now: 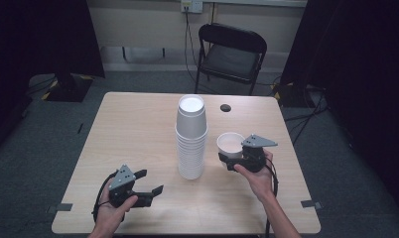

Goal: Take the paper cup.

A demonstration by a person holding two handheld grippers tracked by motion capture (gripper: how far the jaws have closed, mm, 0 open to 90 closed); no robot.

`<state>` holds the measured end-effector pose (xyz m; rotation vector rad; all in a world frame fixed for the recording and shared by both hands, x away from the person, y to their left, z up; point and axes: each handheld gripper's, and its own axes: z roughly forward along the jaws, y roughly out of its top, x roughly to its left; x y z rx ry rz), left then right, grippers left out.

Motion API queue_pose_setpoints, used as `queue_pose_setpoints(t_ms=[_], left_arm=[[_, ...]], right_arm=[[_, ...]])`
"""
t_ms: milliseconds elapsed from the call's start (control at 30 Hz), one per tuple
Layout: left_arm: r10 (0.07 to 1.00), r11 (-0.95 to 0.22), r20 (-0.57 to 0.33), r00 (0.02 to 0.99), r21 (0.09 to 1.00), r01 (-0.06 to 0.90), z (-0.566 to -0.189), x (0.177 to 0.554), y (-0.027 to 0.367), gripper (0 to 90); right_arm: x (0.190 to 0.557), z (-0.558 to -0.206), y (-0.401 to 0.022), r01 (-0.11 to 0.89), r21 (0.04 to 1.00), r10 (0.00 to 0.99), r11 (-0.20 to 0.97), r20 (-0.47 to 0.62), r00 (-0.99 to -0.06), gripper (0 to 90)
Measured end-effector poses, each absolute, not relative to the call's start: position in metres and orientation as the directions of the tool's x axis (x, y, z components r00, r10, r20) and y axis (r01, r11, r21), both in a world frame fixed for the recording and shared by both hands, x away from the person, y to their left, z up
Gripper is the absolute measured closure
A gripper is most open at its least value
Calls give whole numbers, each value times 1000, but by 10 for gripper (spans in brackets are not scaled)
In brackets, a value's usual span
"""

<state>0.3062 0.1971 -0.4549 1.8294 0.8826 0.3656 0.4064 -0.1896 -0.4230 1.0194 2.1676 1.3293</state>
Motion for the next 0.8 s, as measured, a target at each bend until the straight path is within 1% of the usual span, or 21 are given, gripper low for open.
queue_pose_setpoints(t_ms=[333,700,800], left_arm=[[714,-207,-148,685,890,407,-456,307,196,156],[715,-212,-148,683,885,414,-458,307,195,157],[716,-216,-143,683,885,413,-458,306,195,157]], right_arm=[[429,-433,-190,395,880,783,264,43,-621,155],[456,-459,-183,434,862,821,263,36,-570,154],[461,-464,-180,429,872,827,237,50,-559,154]])
